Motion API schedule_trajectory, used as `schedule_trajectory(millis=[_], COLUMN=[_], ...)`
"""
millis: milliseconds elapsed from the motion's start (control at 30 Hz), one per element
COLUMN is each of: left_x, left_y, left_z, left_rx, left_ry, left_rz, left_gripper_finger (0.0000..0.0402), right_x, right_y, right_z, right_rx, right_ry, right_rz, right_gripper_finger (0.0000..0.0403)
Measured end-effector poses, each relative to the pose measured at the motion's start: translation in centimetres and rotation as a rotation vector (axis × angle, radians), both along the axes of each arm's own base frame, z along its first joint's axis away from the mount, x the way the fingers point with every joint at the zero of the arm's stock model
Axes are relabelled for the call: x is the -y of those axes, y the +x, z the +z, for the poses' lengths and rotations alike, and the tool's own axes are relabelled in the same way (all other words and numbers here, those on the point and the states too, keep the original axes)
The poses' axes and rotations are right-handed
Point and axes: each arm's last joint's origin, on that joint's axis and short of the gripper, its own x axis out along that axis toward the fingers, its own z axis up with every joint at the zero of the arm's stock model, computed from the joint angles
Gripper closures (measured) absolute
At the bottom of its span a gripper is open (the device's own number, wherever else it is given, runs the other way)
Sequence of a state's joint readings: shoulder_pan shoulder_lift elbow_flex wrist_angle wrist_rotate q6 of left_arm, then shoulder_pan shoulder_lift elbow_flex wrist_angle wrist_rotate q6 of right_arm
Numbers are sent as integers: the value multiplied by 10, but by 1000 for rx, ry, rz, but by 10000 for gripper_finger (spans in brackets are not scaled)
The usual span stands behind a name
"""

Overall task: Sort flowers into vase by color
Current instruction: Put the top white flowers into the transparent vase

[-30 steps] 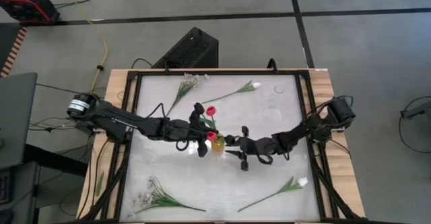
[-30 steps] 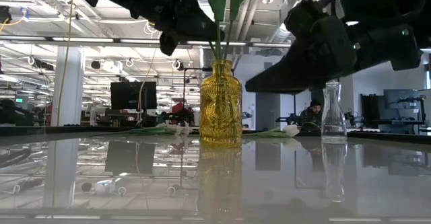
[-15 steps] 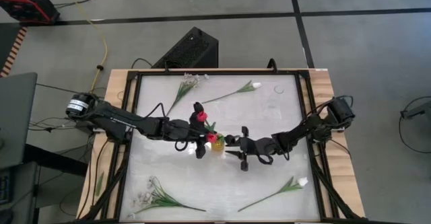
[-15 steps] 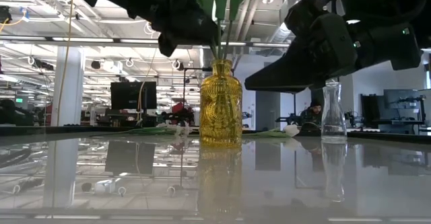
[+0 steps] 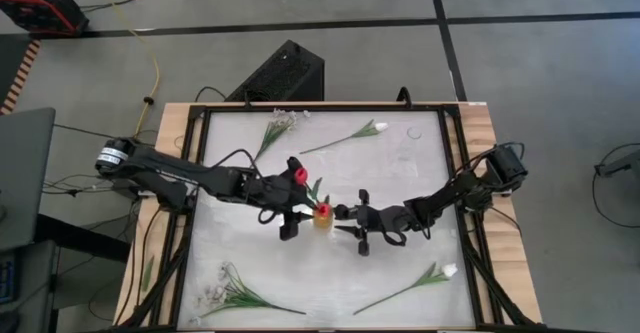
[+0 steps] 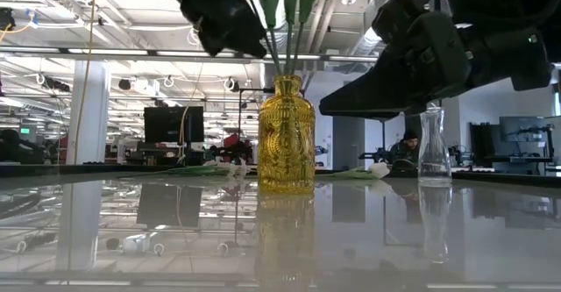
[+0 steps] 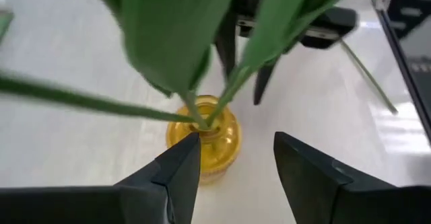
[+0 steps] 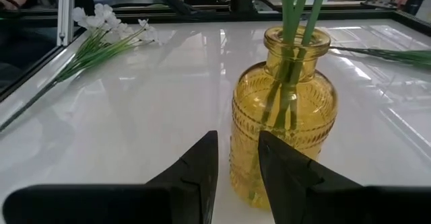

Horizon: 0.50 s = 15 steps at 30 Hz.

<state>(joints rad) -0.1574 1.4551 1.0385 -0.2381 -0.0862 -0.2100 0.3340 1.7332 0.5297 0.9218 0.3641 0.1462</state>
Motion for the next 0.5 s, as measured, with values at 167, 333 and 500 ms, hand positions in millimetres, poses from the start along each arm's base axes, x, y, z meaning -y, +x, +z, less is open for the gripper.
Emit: schedule_trajectory(millis=[167, 333, 500], left_x=[1, 0, 2], left_y=[-1, -9, -15], left_z=[26, 50, 54], left_rx=[-79, -192, -256], left_ry=[14, 22, -33], left_rz=[-50, -45, -115], left_gripper_finger=[226, 226, 226], right_x=[-3, -5, -3], right_y=[-1, -4, -9], right_z=[0, 4, 18], right_rx=[-1, -9, -17], right_ry=[3, 0, -2], right_rz=[8, 19, 17], right_gripper_finger=[271, 271, 271])
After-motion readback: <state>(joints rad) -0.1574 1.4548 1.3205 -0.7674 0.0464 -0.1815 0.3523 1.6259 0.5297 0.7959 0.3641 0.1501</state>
